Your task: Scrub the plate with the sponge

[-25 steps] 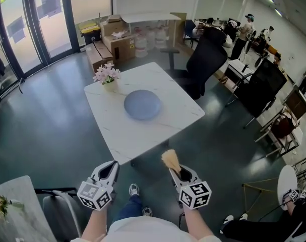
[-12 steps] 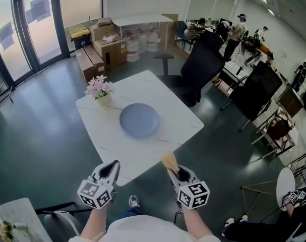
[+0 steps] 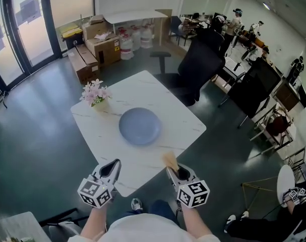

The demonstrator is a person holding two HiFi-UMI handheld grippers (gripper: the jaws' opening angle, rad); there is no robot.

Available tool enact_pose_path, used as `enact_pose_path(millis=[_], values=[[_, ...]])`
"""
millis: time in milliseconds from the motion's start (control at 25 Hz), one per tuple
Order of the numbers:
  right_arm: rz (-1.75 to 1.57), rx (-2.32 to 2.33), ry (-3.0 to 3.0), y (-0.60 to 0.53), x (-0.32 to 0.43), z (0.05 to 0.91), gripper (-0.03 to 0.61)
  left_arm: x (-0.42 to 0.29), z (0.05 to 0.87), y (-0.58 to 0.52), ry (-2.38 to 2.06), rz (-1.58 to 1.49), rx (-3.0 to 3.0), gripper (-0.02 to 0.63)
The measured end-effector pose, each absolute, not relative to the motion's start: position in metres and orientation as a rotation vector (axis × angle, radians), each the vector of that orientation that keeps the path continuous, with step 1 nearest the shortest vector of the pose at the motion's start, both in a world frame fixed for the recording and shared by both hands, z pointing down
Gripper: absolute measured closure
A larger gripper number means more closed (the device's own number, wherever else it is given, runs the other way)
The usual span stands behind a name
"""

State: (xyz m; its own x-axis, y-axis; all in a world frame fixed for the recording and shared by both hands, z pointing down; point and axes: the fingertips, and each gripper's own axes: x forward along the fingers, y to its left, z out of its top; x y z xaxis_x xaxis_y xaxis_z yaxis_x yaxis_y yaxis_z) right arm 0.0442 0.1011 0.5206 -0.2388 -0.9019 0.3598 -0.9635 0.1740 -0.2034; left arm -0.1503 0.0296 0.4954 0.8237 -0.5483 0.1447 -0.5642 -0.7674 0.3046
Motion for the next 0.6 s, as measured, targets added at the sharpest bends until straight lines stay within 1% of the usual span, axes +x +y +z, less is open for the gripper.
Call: enact_pose_path(millis=[240, 600], values=[[0.583, 1.820, -2.293, 0.071, 0.052, 0.520, 0.462, -0.145, 0.500, 0.001, -0.862, 0.073, 2.654, 0.580], [0.574, 1.726, -2.355, 0.021, 0.081, 0.517, 0.462, -0.118, 0.494, -0.034, -0.956, 0.067, 2.626, 0.580]])
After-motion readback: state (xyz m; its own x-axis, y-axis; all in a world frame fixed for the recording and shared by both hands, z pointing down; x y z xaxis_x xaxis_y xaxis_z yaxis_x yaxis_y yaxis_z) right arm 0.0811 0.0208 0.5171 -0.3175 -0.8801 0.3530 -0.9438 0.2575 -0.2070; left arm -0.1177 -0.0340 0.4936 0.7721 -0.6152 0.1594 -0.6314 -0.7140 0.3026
